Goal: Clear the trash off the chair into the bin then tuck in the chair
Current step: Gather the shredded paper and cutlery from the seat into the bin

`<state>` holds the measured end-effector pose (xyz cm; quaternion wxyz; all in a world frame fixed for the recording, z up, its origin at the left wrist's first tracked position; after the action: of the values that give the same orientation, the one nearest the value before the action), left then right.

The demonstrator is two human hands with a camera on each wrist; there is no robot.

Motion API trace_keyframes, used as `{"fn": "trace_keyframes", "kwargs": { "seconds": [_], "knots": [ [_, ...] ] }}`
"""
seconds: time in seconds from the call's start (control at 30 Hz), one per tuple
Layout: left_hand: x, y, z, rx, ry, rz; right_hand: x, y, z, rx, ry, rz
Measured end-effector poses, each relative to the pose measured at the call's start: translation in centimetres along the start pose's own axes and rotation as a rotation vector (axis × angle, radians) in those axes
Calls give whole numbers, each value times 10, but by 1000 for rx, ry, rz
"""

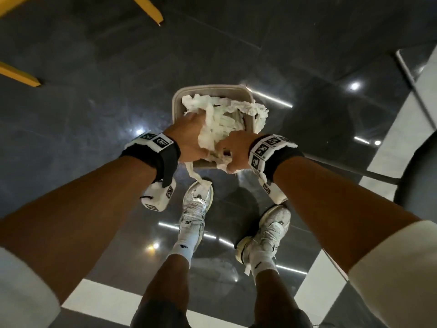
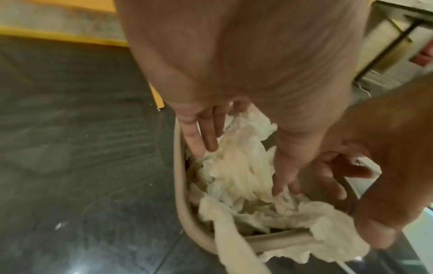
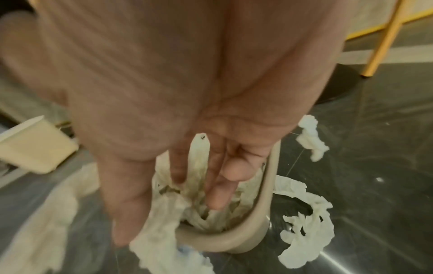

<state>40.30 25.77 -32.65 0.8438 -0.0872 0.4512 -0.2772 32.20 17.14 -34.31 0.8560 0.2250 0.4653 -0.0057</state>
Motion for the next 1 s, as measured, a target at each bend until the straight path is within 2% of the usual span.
{"fn": "trace_keyframes", "kwargs": {
  "seconds": [0.13,0.23,0.3,0.43,0.53,0.6,0.67,0.7,0.77,0.83,1.0],
  "knots": [
    [4,9,-33,307,175,-98,16,12,-14,-9,78,30],
    [4,6,-39,360,269,-119,23,9,-15,6,110,23],
    [5,2,-34,359,255,-127,26,-1,-7,96,66,-23],
    [26,12,-33,141,130,-36,33,-20,20,261,-227,-176],
    [39,25,-15,-181,-133,113,37,-29,38,458,-579,-335],
    [35,27,4,-261,-345,184,45,-34,38,592,-684,-400],
    [31,26,7,-287,-415,232,62,-34,24,591,-628,-415],
    [32,25,-1,-301,-361,247,71,-31,16,567,-551,-396],
    [36,21,-25,-277,-153,263,79,-23,0,529,-371,-314],
    [36,17,-35,-219,-72,250,72,-13,-1,490,-268,-232],
    [23,-6,-4,-194,-178,221,19,-14,40,419,-378,-133]
  ]
}}
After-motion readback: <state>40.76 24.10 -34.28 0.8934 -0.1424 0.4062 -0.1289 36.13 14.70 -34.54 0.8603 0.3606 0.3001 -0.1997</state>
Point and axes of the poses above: each hand's wrist, its own x-axis towards the middle knuckle, its own z-axis out of the back of the hand, y = z × x, the point moved 9 cm from there along x, towards the middle knuckle, and after that the axes turned 5 degrees about -y, right-handed, at the moved point
